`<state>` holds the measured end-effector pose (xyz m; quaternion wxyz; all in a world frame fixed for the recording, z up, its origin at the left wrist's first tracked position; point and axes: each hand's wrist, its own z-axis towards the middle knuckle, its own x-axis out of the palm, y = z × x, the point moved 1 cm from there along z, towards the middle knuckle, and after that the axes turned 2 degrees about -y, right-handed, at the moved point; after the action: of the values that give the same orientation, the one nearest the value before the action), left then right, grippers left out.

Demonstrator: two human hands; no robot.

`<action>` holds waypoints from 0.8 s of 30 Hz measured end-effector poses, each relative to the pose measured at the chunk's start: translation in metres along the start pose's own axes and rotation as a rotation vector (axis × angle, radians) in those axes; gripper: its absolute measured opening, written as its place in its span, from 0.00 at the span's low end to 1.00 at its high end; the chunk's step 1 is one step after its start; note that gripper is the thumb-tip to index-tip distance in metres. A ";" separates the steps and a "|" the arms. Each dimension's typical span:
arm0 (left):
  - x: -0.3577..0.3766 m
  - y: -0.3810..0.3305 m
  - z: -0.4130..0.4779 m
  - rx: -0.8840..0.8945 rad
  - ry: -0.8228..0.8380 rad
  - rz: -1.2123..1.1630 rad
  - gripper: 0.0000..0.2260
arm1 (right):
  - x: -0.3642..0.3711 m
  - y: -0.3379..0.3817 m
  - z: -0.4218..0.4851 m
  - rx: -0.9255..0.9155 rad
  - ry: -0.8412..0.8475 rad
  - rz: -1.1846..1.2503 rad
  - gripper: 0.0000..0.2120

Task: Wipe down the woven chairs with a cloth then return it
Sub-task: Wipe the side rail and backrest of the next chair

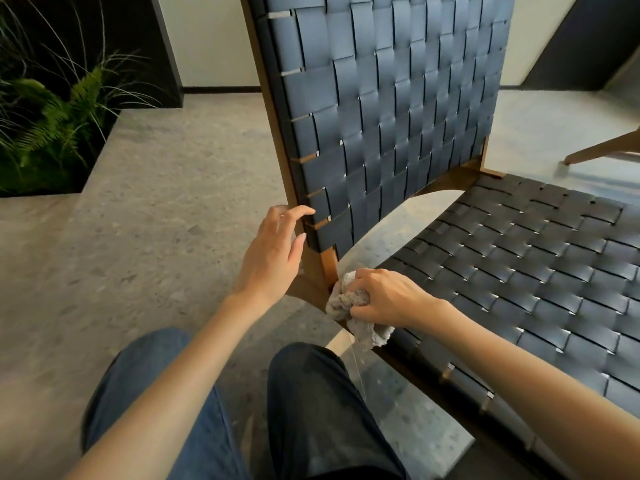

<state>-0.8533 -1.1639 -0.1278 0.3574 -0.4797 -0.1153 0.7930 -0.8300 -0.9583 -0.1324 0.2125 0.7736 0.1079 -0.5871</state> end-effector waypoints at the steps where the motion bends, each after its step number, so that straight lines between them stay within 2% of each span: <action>1: -0.001 0.000 -0.002 0.010 0.001 -0.007 0.17 | -0.001 -0.001 -0.005 -0.026 -0.003 -0.003 0.17; 5: -0.007 0.002 -0.017 0.047 0.054 -0.023 0.15 | -0.002 0.001 -0.022 -0.102 -0.242 0.106 0.21; 7: -0.013 0.004 -0.026 0.069 0.179 0.019 0.15 | -0.001 0.009 -0.024 -0.110 -0.373 0.194 0.22; 9: -0.018 0.001 -0.037 0.059 0.367 0.077 0.23 | 0.004 0.021 -0.022 -0.086 -0.455 0.370 0.23; 12: -0.026 -0.009 -0.051 -0.069 0.526 -0.042 0.30 | 0.007 0.034 -0.014 -0.086 -0.486 0.598 0.25; 15: -0.031 -0.013 -0.049 -0.188 0.467 -0.117 0.24 | 0.008 0.033 -0.003 -0.169 -0.454 0.677 0.23; 17: -0.032 -0.010 -0.043 -0.214 0.416 -0.050 0.18 | 0.008 0.026 0.002 -0.192 -0.425 0.753 0.21; 19: -0.030 -0.010 -0.035 -0.226 0.413 0.043 0.17 | 0.010 0.019 0.005 -0.210 -0.423 0.783 0.20; 24: -0.035 -0.008 -0.016 -0.160 0.563 0.343 0.19 | 0.019 0.014 0.012 -0.245 -0.457 0.670 0.18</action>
<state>-0.8260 -1.1847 -0.1085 0.1977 -0.7186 0.0085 0.6667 -0.8288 -0.9778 -0.1498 0.5004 0.5849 -0.1307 -0.6248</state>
